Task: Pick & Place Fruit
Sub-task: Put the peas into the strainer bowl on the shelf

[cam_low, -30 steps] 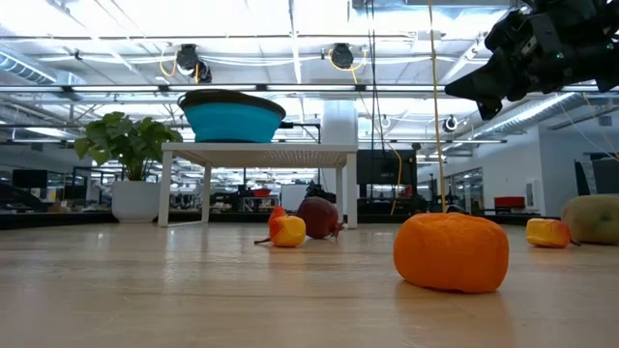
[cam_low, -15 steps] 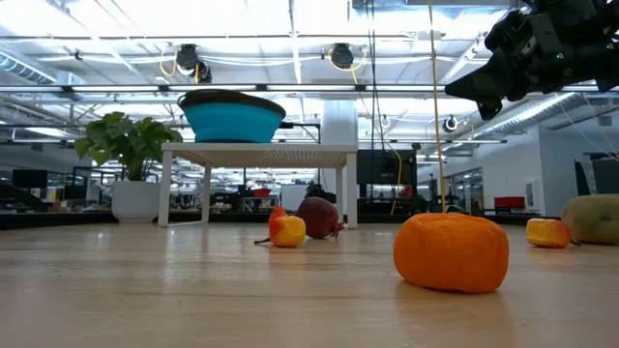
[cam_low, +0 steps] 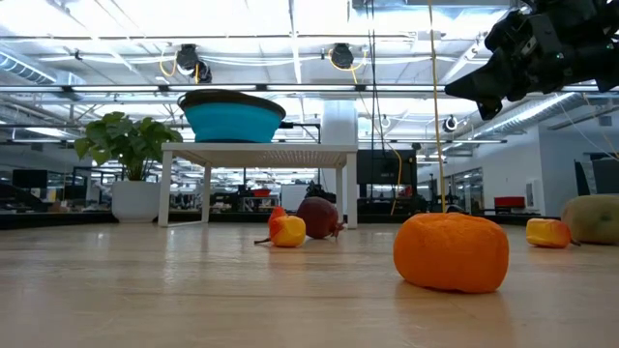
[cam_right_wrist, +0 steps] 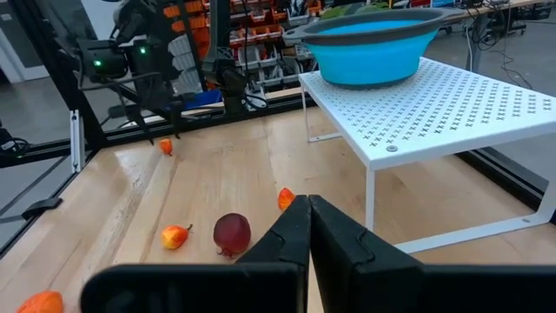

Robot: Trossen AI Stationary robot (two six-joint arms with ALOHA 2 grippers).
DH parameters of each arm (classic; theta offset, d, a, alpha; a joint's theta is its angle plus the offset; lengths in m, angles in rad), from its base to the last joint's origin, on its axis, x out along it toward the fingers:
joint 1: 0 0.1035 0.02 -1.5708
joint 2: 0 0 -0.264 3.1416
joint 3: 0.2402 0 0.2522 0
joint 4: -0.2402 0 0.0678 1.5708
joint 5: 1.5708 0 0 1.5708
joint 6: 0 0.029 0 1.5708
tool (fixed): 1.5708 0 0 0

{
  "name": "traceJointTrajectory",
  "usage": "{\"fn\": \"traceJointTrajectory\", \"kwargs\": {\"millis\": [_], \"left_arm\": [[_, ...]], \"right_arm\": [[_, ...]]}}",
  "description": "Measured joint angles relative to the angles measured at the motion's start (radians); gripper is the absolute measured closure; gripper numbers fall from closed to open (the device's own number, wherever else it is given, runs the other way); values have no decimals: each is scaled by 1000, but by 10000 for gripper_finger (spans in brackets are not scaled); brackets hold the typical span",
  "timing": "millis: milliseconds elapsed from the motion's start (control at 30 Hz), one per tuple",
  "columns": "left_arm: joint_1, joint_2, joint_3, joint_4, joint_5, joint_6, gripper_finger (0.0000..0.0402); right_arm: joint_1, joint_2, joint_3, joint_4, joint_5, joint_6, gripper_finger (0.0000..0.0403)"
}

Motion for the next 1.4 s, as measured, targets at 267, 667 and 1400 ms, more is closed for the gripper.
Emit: {"fn": "traceJointTrajectory", "kwargs": {"millis": [267,667,1400], "left_arm": [[1,0,-39,22,-33,-27,155],[0,94,-35,124,-53,37,156],[1,110,-7,127,-93,24,306]], "right_arm": [[0,0,0,0,0,0,403],[0,0,0,0,0,-2,403],[0,0,0,0,0,0,403]]}}
